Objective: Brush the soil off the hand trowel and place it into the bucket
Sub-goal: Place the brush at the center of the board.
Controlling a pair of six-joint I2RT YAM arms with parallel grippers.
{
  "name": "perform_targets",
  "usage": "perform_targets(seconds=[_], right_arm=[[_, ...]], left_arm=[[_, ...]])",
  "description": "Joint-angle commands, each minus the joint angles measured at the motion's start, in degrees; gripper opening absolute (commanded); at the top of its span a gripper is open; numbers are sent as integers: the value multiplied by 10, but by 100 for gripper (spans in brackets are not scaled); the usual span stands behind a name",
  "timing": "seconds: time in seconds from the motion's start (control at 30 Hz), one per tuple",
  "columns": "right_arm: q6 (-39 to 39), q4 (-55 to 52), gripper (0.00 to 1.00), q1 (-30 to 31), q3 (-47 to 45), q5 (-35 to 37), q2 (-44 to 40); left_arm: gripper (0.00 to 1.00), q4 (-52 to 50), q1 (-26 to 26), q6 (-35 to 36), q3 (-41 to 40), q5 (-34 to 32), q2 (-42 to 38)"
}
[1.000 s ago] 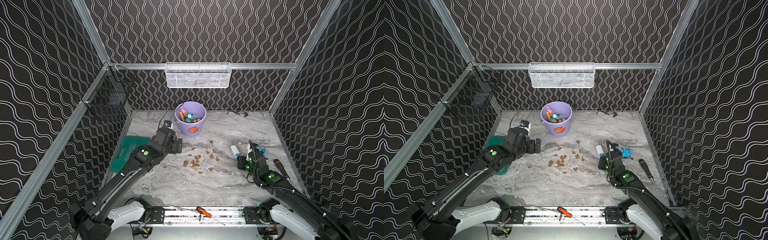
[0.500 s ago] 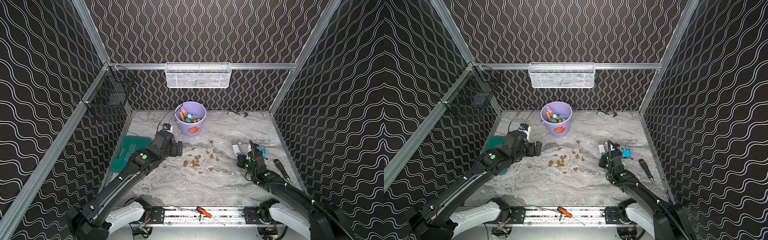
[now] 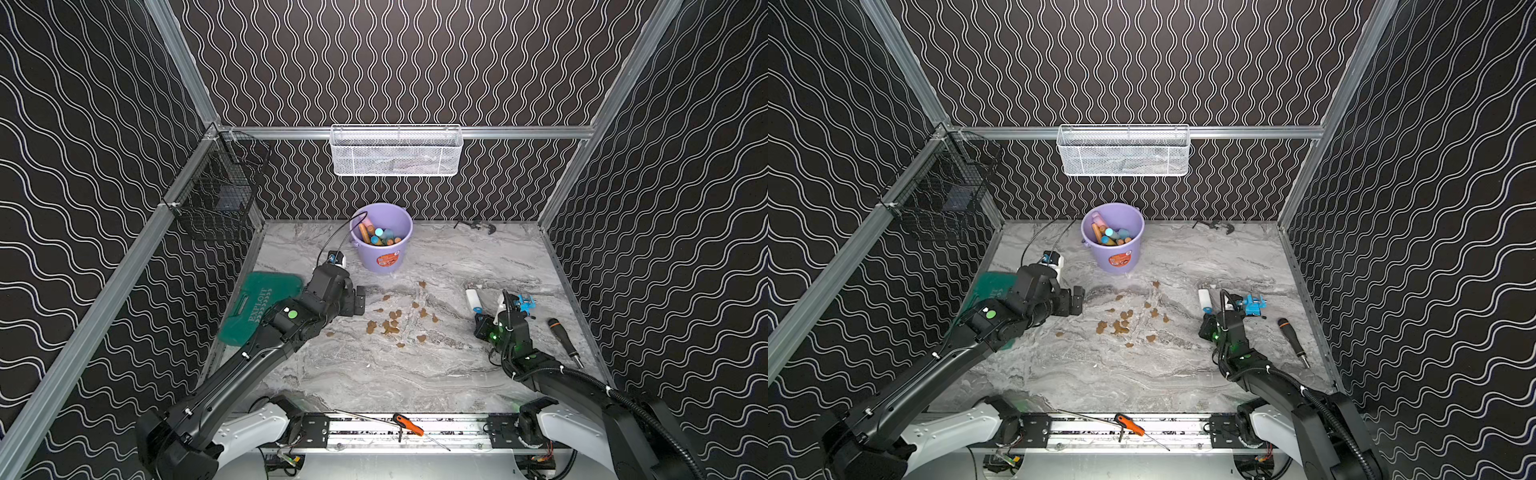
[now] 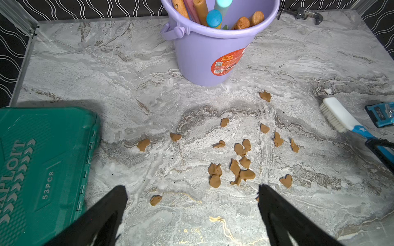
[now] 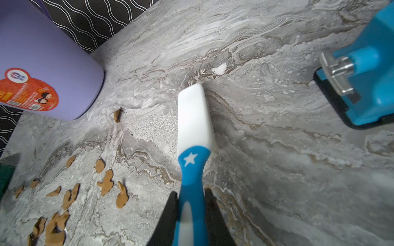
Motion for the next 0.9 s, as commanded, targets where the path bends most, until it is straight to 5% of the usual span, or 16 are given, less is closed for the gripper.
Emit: perform_targets(seconds=[0.0, 0.33, 0.87], right_arm=[[11, -7, 11, -6, 6, -3, 6], [41, -33, 37, -17, 26, -33, 41], [39, -116, 55, -17, 53, -40, 0]], left_arm=[[99, 17, 0, -3, -3, 1, -2], [99, 28, 0, 2, -12, -5, -3], [99, 32, 1, 12, -7, -4, 9]])
